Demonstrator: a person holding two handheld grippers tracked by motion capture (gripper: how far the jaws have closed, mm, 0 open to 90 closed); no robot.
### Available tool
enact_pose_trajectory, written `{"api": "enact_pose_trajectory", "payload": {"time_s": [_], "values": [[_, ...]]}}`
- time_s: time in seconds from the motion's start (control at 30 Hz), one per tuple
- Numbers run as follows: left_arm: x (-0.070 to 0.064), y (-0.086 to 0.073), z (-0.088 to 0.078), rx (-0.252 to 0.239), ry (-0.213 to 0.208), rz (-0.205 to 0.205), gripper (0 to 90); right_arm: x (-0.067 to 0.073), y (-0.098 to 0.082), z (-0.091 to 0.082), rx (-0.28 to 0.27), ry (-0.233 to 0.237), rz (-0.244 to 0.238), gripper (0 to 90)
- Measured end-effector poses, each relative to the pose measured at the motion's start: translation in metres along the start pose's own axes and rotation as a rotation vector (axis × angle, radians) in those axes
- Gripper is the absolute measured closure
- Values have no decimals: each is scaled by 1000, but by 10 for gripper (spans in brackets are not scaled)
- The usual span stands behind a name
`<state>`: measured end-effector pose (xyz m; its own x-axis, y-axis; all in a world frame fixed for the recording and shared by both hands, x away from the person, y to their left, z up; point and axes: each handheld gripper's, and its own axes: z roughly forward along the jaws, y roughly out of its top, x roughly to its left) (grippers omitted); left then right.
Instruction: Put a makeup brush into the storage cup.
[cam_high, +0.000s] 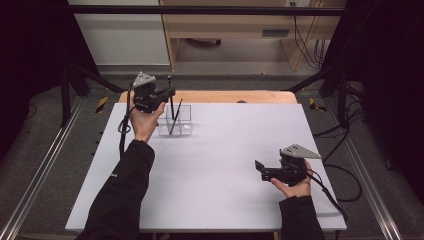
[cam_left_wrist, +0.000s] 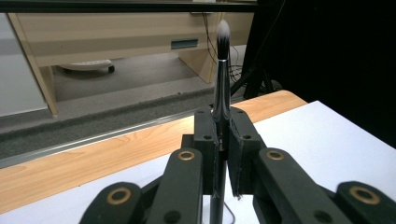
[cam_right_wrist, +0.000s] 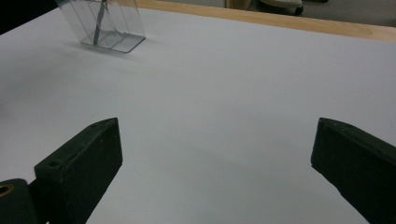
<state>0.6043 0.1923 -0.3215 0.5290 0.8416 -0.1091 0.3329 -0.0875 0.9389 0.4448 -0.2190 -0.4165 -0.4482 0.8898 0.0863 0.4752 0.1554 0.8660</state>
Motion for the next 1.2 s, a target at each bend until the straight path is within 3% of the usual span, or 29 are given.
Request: {"api": "enact_pose_trajectory", "payload": {"time_s": [0.73,1.2], "values": [[11,3,19,1,43,-11,831,1,0,3,2,8,2,26],[25,-1,23,6,71,-20,832,0,0,3,-1,7,4,27]]}}
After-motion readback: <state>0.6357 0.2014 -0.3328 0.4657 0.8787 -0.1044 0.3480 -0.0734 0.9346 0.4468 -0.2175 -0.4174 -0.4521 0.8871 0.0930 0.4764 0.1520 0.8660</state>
